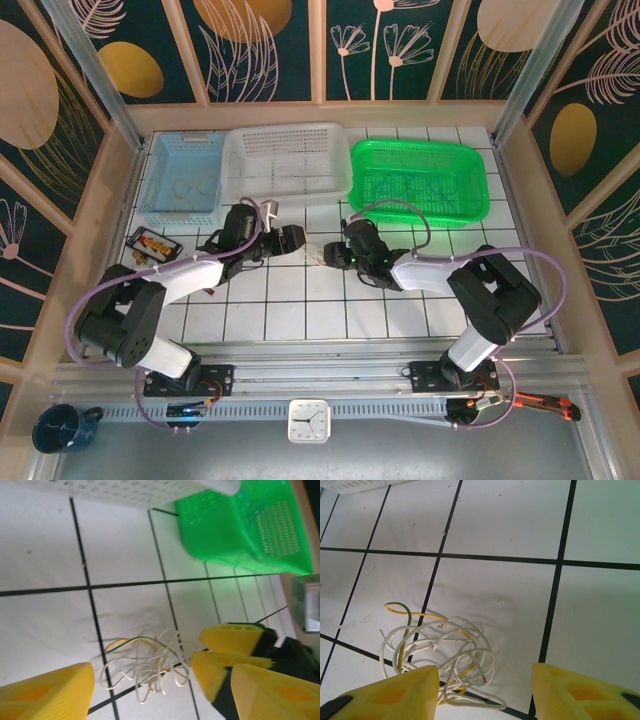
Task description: Untangle the cables
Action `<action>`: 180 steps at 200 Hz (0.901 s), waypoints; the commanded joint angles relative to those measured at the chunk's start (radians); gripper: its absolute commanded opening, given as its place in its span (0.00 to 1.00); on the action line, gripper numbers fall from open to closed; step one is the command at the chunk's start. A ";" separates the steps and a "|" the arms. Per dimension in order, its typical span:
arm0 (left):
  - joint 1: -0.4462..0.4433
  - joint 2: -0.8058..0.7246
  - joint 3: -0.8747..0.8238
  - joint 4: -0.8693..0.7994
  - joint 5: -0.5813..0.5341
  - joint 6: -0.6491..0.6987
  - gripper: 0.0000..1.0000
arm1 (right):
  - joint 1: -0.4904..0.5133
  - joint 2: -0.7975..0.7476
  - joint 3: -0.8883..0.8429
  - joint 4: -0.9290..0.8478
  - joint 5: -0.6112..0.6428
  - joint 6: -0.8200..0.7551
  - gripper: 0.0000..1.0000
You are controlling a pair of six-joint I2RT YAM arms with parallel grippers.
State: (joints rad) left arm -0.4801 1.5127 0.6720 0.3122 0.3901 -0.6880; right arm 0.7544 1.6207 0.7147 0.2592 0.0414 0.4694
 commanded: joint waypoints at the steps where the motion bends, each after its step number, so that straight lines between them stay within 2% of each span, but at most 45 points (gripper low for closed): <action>1: -0.007 0.049 0.017 0.013 -0.028 0.069 0.66 | 0.002 0.025 0.011 0.040 0.038 -0.014 0.50; 50: -0.036 0.140 0.102 -0.045 -0.050 0.164 0.53 | -0.003 0.032 0.003 0.052 0.046 -0.007 0.48; 85: -0.050 0.191 0.141 -0.070 -0.054 0.199 0.50 | -0.004 0.039 0.004 0.058 0.045 -0.007 0.48; 157: -0.054 0.270 0.192 -0.087 -0.062 0.226 0.35 | -0.005 0.042 0.003 0.063 0.046 -0.006 0.48; 180: -0.055 0.281 0.198 -0.087 -0.062 0.231 0.35 | -0.005 0.043 -0.001 0.066 0.048 -0.006 0.47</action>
State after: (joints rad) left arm -0.5297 1.7771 0.8421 0.2398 0.3313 -0.4847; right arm 0.7536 1.6524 0.7147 0.2985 0.0624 0.4698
